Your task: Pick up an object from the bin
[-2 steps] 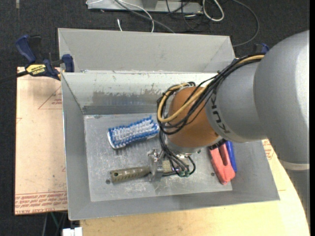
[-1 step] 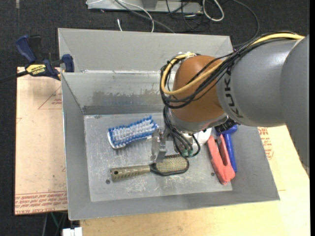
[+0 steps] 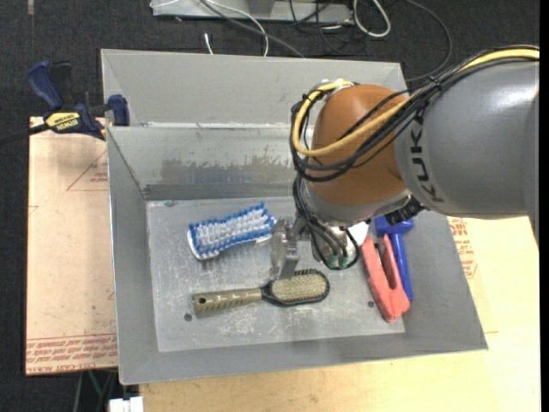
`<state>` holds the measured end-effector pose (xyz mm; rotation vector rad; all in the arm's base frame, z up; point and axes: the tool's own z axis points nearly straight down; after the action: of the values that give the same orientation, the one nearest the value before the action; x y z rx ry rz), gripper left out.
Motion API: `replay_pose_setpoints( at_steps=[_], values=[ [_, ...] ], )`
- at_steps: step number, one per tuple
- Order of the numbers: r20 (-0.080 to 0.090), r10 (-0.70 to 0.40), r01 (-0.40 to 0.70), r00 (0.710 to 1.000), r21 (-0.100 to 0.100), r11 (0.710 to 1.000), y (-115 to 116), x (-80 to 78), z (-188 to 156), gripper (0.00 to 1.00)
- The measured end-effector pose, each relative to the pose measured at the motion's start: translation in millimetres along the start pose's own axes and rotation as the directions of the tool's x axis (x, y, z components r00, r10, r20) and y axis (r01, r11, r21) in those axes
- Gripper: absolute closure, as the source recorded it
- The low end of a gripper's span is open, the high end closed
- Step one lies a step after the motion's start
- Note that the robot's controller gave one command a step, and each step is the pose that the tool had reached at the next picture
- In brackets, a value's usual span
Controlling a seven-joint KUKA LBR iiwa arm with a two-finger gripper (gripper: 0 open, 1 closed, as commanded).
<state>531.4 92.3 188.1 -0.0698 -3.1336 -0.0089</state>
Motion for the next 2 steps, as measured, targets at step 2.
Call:
replay_pose_setpoints(
  at_steps=[2],
  values=[
    [0.003, -0.352, 0.352, 0.936, -0.001, 0.936, 32.4, -5.5, 24.3, 0.0]
  ],
)
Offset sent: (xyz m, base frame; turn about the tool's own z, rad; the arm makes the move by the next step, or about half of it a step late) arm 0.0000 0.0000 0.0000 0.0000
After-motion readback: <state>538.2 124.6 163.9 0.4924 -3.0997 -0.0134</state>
